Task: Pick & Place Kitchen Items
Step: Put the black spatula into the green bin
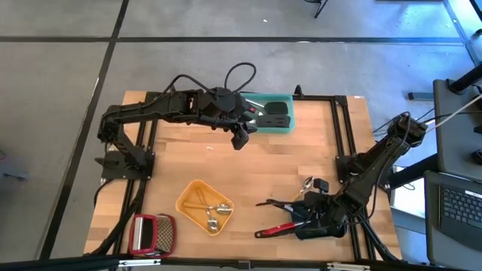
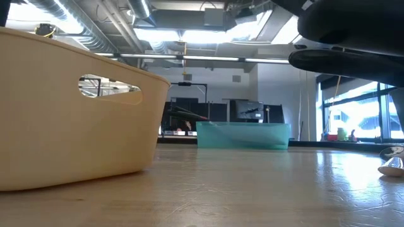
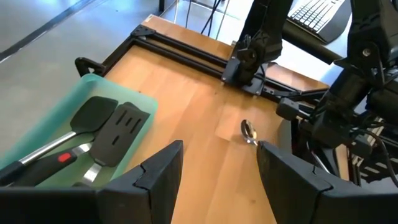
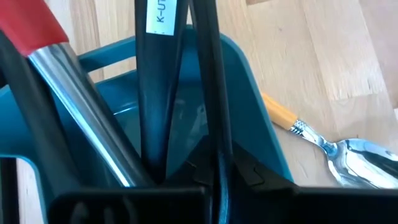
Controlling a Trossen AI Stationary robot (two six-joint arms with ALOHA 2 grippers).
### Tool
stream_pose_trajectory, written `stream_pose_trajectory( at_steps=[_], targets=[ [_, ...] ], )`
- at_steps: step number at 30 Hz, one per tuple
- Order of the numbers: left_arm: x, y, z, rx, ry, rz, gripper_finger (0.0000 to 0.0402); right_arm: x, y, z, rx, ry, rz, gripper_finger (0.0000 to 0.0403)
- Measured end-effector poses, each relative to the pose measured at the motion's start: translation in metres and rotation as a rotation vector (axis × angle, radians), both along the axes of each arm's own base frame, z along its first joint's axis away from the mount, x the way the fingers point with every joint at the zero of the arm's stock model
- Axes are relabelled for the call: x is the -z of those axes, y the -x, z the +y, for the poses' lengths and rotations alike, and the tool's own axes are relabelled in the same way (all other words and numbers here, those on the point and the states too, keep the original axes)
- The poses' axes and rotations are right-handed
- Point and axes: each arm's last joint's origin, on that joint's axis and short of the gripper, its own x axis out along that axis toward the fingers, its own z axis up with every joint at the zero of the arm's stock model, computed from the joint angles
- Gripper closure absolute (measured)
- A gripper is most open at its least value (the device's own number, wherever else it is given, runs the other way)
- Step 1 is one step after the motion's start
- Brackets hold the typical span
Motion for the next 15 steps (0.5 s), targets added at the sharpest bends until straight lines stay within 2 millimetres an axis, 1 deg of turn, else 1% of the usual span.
stream_pose_trajectory(
  at_steps=[7,15],
  targets=[
    [0.0001,-0.0001,0.0004,0.003,-0.019,0.004,0.0201,0.0001,0.0002,0.0001,-0.011,-0.001,0.008,0.0377],
    [0.0001,-0.0001,0.0004,0.003,-0.020,0.005,0.0201,0.0007,0.0013,0.0004,-0.038,-0.013,0.041,0.0373]
  ],
)
